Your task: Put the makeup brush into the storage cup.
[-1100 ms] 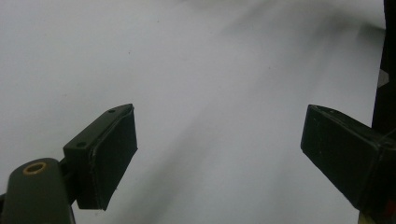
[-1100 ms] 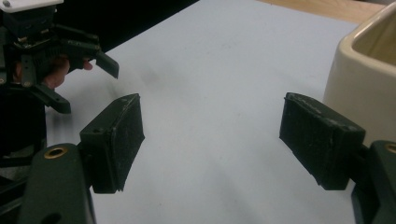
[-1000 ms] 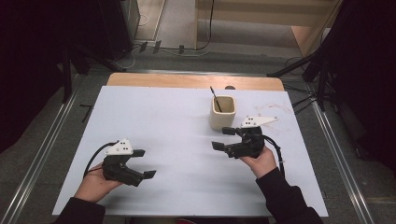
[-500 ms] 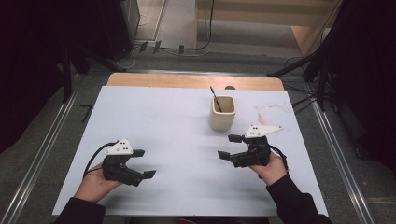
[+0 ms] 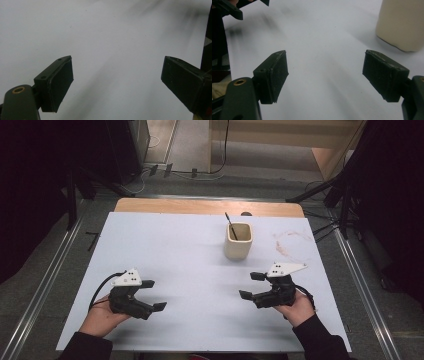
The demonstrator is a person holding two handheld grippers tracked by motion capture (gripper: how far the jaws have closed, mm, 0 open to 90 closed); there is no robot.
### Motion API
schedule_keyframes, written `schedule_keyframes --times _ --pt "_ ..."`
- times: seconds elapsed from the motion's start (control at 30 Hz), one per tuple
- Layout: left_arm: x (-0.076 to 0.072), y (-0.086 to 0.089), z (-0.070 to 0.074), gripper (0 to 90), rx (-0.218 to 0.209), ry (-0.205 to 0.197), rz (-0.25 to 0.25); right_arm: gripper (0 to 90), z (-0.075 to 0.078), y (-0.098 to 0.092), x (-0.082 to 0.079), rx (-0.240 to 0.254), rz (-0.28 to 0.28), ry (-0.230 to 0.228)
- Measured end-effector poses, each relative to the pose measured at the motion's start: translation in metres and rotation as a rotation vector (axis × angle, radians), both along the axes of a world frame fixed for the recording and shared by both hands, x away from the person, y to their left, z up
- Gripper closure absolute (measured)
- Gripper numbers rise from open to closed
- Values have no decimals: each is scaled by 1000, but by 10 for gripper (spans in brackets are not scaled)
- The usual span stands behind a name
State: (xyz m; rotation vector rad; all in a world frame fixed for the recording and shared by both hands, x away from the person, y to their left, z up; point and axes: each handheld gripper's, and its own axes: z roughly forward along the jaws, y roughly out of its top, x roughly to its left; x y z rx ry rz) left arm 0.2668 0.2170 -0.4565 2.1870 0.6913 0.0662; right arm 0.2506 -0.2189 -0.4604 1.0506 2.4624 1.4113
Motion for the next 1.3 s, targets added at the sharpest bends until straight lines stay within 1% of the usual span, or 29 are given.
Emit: schedule_keyframes --times 0.2,0.3,0.37,0.43,0.53,0.63,0.77,0.87,0.97,1.13,1.3 --pt "0 0 0 109 0 0 1 215 -4 -10 -4 1 -18 -1" --pt "0 0 0 108 -10 -3 6 215 -5 -14 -6 -4 -28 -6" --pt "0 0 0 108 -11 -3 8 215 -7 -16 -7 -8 -25 -10" --pt "0 1 0 109 -16 -5 8 215 -9 -19 -6 -12 -17 -25" --pt "0 1 0 108 -18 -5 9 216 -10 -22 -4 3 -27 -21" --pt "1 1 -1 109 -17 -5 7 215 -12 -25 -2 2 -39 -9" --pt "1 0 -2 109 -14 2 10 215 -14 -26 2 10 -51 -6" --pt "1 0 -1 108 -16 1 13 216 -16 -26 5 5 -54 -3" --pt "2 0 -2 109 -12 0 11 216 -17 -27 6 -1 -60 1" --pt "2 0 -2 109 -4 2 12 216 -17 -25 6 -5 -54 8" --pt "2 0 -2 109 -6 3 14 217 -18 -25 6 -10 -53 10"
